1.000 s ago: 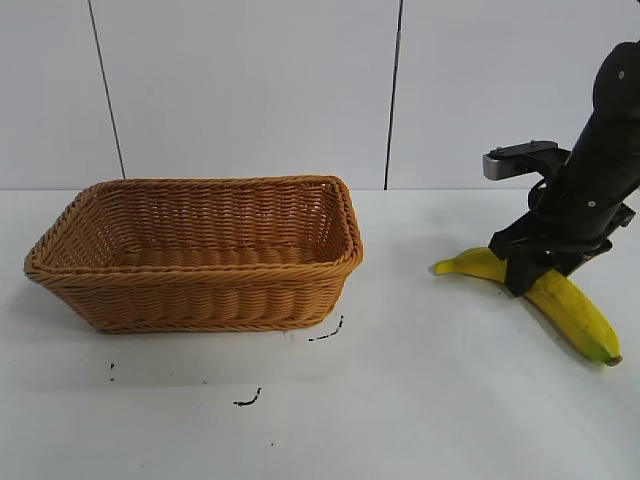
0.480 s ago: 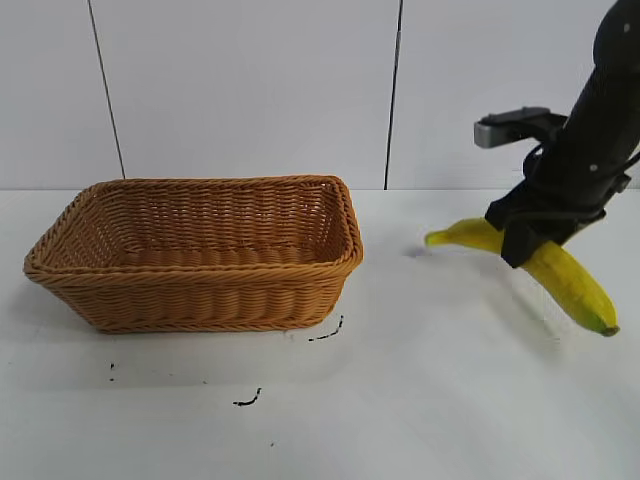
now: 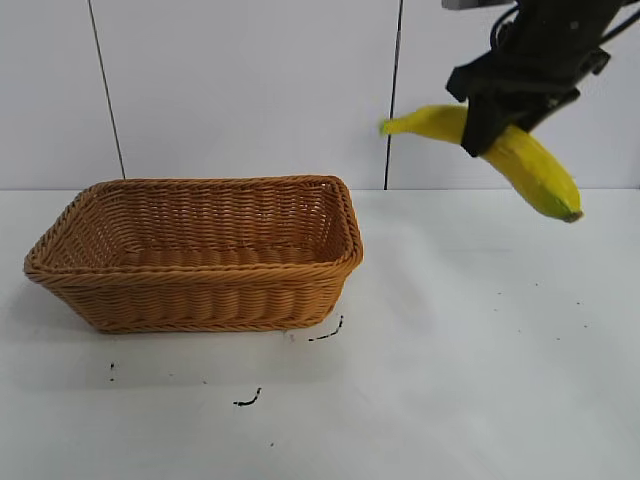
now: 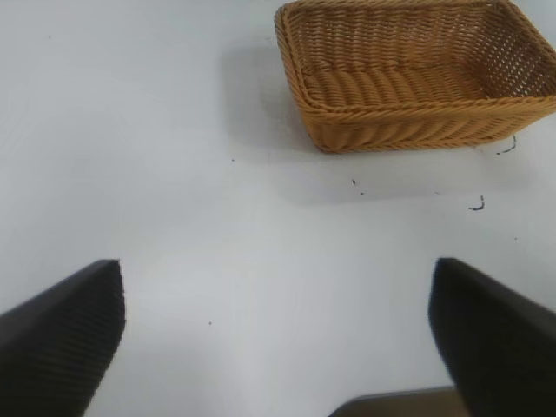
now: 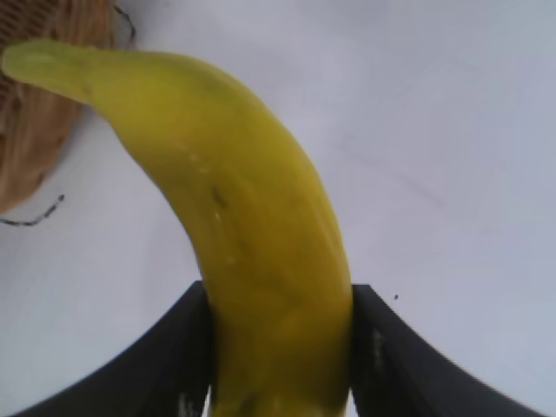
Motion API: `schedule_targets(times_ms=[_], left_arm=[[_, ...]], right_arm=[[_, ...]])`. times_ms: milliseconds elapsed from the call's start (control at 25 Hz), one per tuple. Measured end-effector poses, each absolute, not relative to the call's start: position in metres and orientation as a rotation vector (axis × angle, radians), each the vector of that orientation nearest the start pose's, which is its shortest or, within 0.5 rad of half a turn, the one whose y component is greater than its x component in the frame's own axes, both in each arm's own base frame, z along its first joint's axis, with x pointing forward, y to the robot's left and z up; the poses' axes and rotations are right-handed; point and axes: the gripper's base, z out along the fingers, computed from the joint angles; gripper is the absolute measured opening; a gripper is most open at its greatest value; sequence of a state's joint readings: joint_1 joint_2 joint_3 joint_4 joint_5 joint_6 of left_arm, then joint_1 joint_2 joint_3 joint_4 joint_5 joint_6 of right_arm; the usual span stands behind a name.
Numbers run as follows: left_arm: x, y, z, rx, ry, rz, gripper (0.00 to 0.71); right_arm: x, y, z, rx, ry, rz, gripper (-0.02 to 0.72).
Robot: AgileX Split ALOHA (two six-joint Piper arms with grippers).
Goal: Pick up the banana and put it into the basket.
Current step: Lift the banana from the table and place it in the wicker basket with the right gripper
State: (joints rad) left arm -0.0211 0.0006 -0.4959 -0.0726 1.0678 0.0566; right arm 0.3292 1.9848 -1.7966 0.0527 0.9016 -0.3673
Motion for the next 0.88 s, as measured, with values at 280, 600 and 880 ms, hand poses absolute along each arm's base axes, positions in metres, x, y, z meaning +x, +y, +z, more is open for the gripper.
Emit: schedule_targets(times_ms=[280, 600, 880], left_arm=[[-0.005, -0.006, 0.276, 0.083, 2.053, -0.065, 0.690], [-0.005, -0.006, 0.276, 0.083, 2.053, -0.065, 0.690], [-0.005, -0.006, 0.276, 0.083, 2.053, -0.065, 0.690]], right_arm=[[0.438, 0.236, 0.270, -1.236, 2.124, -0.041, 0.312], [0.424, 0.301, 0.235, -1.481, 1.903, -0.078, 0.312], [0.427, 0.310, 0.203, -1.515, 1.923, -0.064, 0.312]])
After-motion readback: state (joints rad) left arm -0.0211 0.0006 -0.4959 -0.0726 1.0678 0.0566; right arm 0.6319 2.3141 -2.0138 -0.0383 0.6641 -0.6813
